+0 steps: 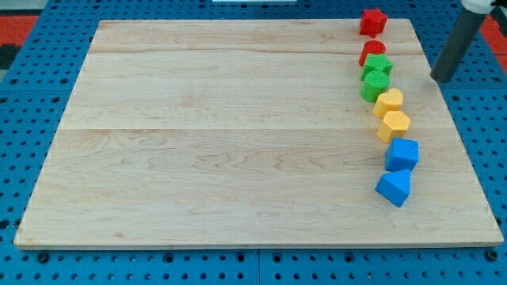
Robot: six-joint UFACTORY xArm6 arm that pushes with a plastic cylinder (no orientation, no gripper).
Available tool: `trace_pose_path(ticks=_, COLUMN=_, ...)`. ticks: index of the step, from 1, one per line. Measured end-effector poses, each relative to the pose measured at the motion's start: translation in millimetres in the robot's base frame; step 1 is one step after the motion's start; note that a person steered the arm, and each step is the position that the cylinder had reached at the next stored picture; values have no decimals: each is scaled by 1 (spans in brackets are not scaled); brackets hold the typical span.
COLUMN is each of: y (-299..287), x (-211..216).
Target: Separate green circle from green star
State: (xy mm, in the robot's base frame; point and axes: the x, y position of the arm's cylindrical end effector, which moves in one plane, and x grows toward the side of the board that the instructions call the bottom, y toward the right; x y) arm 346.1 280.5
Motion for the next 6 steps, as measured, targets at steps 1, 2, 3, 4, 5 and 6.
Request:
trace_pose_path(ticks=1, y=-63, x=1)
trace_pose_path(ticks=2, y=-93, x=9)
trace_pose_path(ticks=3, y=-91, x=16)
trace_pose_path(ticks=4, y=-113, x=16)
trace_pose_path(ticks=5, y=-116, x=34)
trace_pose_path(ticks=6, y=-92, x=57)
